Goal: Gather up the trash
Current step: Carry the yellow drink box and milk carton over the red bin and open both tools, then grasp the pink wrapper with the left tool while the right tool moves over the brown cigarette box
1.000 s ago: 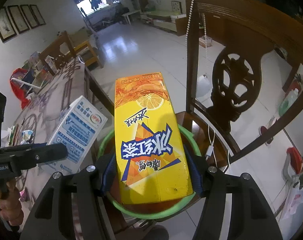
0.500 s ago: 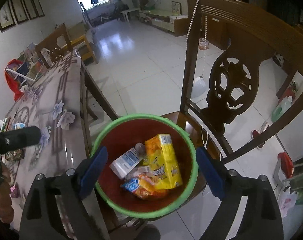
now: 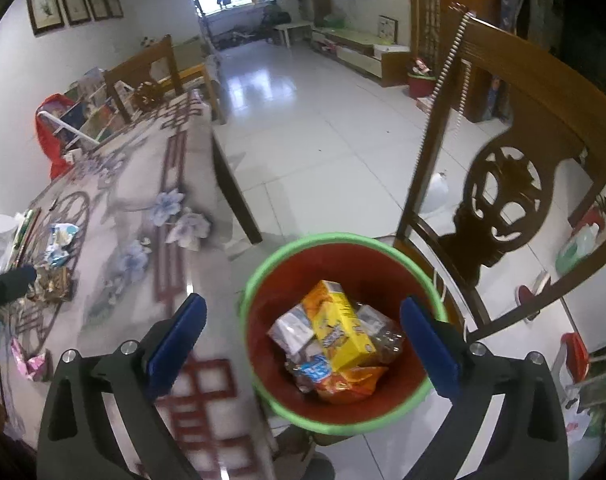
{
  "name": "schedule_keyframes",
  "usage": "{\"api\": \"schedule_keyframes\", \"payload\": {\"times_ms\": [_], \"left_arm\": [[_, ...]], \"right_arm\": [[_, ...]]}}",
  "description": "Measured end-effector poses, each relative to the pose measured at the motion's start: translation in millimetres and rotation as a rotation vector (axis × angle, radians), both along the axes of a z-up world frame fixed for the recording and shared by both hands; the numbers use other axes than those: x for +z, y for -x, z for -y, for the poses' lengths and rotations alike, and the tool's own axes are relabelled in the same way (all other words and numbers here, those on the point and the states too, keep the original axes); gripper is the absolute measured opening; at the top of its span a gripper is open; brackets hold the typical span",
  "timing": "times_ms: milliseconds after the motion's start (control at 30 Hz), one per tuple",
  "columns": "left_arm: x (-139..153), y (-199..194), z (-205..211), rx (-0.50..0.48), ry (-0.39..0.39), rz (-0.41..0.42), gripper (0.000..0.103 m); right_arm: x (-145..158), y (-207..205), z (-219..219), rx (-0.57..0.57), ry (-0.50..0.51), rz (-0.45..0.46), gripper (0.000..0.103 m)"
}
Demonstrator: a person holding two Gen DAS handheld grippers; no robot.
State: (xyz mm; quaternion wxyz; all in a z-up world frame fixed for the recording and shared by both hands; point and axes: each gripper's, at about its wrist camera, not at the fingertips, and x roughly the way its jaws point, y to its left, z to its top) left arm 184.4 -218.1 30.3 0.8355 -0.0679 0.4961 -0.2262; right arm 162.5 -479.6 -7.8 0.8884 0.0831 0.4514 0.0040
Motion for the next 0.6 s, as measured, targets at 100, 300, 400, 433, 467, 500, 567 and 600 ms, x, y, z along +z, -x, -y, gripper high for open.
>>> {"api": "schedule_keyframes", "payload": {"times_ms": [100, 300, 400, 433, 467, 500, 567, 600], "left_arm": [[7.5, 18.0, -30.0, 0.028, -0.003, 0.031, 0.097], [20.0, 49.2, -86.4, 0.104, -0.039, 0.107, 0.098], [20.3, 64.0, -124.2, 0.16, -0.068, 0.124, 0.097], [19.1, 66.5, -133.3, 0.171, -0.066, 0.119, 0.098], [17.7, 70.6, -144.4, 0.187, -0.065, 0.113, 0.098], [15.8, 74.2, -154.2, 0.203, -0.066, 0.109, 0.098], [11.4, 83.1, -176.8, 0.236, -0.071, 0.1, 0.098], [9.0, 87.3, -186.9, 0.251, -0.075, 0.096, 0.098]], "right_arm": [[8.8, 0.8, -17.7, 0.022, 0.004, 0.024, 0.095], [18.9, 2.7, -71.1, 0.133, 0.033, 0.056, 0.096], [17.5, 2.8, -98.5, 0.195, 0.042, 0.051, 0.095], [16.6, 2.9, -104.8, 0.208, 0.04, 0.048, 0.096], [15.3, 2.6, -114.8, 0.227, 0.035, 0.042, 0.096], [14.5, 2.8, -123.7, 0.243, 0.031, 0.039, 0.096], [13.1, 3.3, -140.7, 0.276, 0.036, 0.035, 0.096], [12.6, 4.6, -147.7, 0.29, 0.035, 0.033, 0.096]]}}
